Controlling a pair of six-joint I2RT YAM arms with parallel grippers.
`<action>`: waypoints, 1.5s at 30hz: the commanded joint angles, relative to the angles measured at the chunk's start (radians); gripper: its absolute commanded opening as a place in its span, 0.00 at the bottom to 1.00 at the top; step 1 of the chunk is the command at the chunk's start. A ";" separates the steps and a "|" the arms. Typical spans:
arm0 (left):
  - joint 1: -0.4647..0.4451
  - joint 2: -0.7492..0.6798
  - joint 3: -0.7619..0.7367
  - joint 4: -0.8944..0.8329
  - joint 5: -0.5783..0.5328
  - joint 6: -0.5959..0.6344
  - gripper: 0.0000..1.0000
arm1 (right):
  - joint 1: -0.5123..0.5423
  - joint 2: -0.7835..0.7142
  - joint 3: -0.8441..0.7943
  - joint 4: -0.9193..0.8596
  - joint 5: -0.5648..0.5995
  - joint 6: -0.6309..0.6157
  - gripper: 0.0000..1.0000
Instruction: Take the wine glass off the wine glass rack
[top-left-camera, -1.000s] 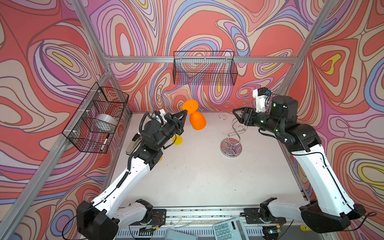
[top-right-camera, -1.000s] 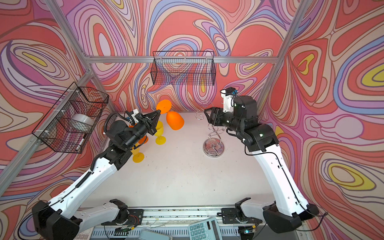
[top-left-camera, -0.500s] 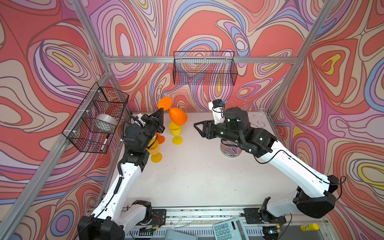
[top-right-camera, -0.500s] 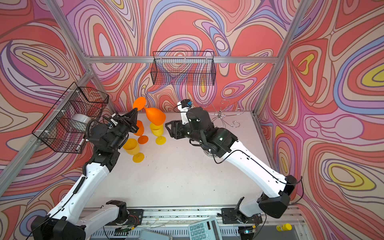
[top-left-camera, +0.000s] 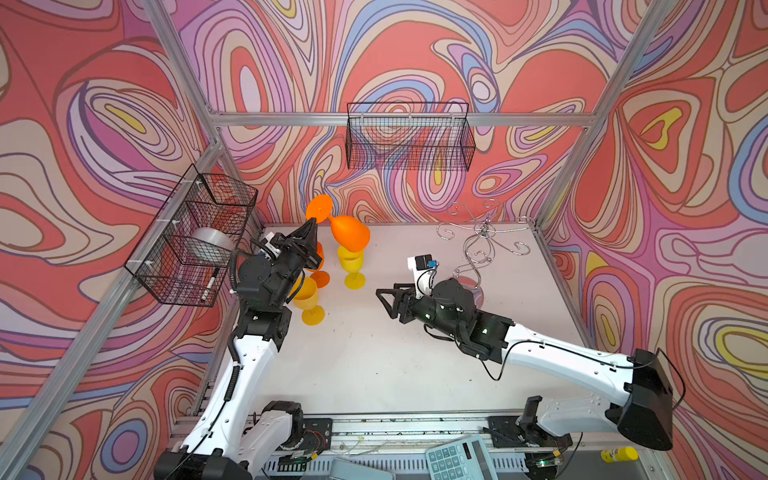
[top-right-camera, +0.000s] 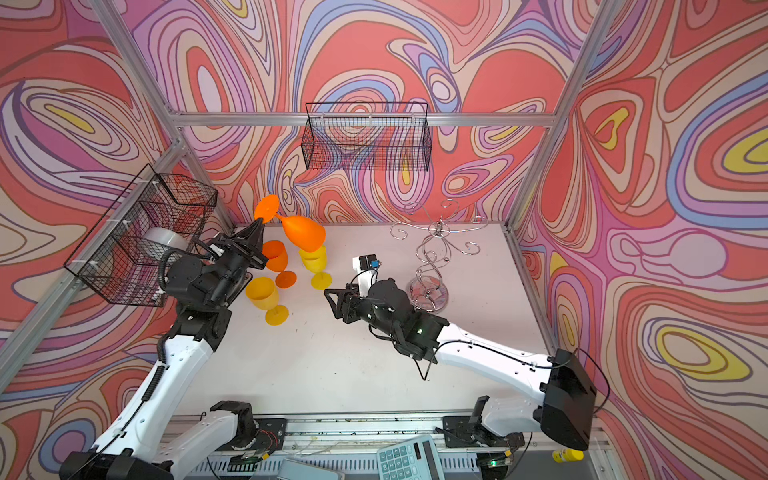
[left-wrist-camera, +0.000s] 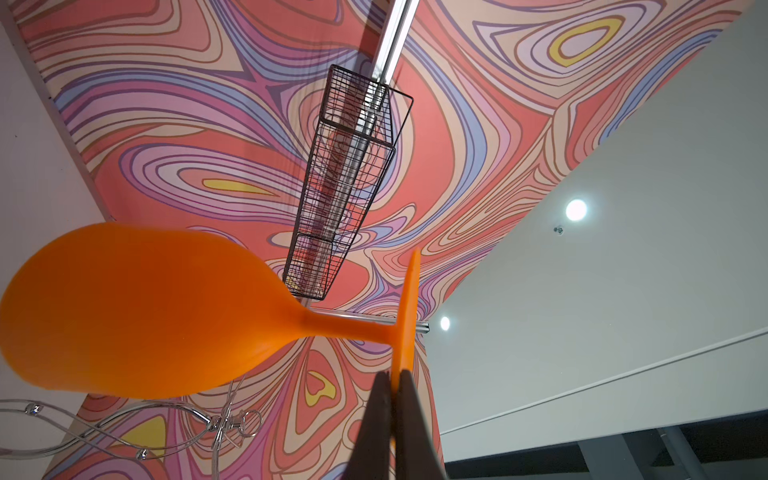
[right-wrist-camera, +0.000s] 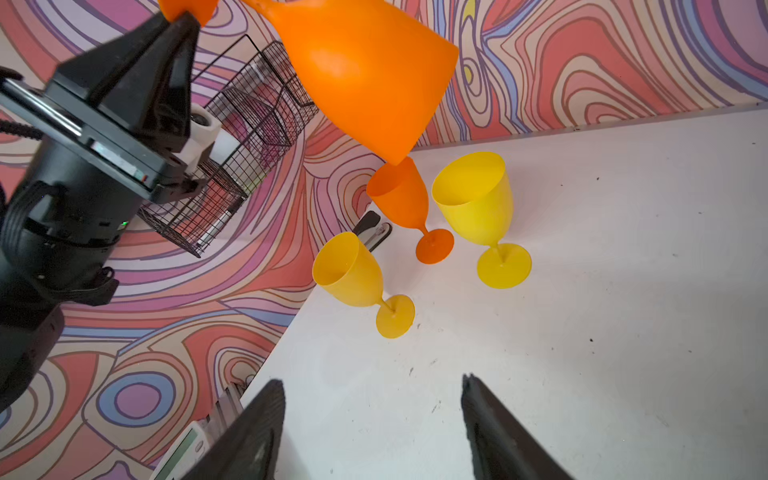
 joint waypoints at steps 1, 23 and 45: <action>0.007 -0.020 -0.008 0.033 0.022 -0.043 0.00 | 0.005 -0.009 -0.051 0.300 -0.046 -0.033 0.71; 0.007 -0.040 -0.049 -0.001 0.016 -0.071 0.00 | 0.137 0.142 -0.147 0.492 0.042 -0.205 0.71; 0.006 -0.021 -0.093 -0.027 0.105 -0.134 0.00 | -0.027 0.340 -0.301 0.978 -0.076 -0.263 0.73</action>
